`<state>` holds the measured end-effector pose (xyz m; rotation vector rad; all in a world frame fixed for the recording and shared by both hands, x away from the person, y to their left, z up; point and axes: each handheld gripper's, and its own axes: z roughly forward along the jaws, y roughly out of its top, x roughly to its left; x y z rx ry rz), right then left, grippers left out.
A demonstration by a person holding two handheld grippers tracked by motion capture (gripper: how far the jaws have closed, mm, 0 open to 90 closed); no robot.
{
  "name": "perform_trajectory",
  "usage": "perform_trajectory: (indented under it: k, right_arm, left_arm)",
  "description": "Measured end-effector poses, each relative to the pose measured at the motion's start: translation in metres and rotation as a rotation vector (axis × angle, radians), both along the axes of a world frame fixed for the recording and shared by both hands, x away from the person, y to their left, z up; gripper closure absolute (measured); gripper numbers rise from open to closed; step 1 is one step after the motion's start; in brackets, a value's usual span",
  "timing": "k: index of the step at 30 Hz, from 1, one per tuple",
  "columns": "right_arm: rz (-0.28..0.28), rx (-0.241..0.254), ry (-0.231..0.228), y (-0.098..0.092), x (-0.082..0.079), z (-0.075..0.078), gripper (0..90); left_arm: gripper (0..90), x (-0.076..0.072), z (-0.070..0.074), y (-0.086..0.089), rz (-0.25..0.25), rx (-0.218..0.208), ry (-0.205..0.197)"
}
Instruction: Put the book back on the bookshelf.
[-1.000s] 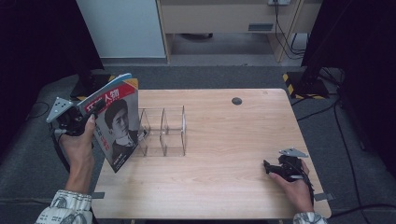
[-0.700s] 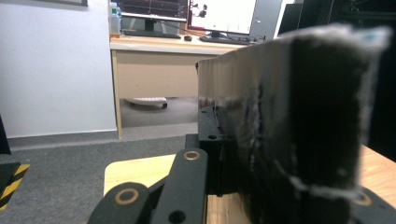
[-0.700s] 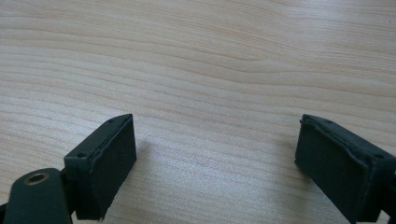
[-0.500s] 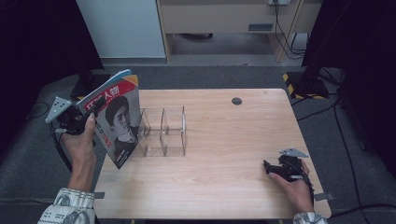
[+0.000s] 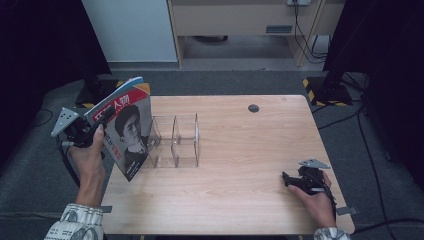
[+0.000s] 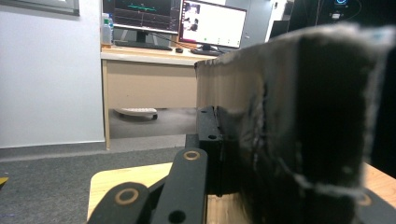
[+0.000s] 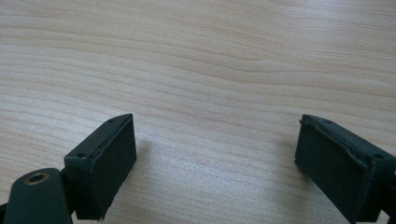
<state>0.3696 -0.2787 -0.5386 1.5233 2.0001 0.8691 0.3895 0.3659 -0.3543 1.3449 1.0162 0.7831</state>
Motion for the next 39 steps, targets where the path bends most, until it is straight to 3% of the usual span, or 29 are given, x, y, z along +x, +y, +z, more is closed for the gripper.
perform_trajectory:
  k: [12, 39]
  right_arm:
    - [0.004, 0.0, 0.002, 0.0, 0.0, 0.0, 12.8]
    - [0.007, 0.002, 0.002, -0.001, -0.002, 0.0, 13.1]
  left_arm:
    - [86.5, 0.0, -0.011, 0.0, 0.003, -0.014, -0.004]
    - [86.5, -0.002, -0.017, 0.0, 0.005, -0.027, -0.027]
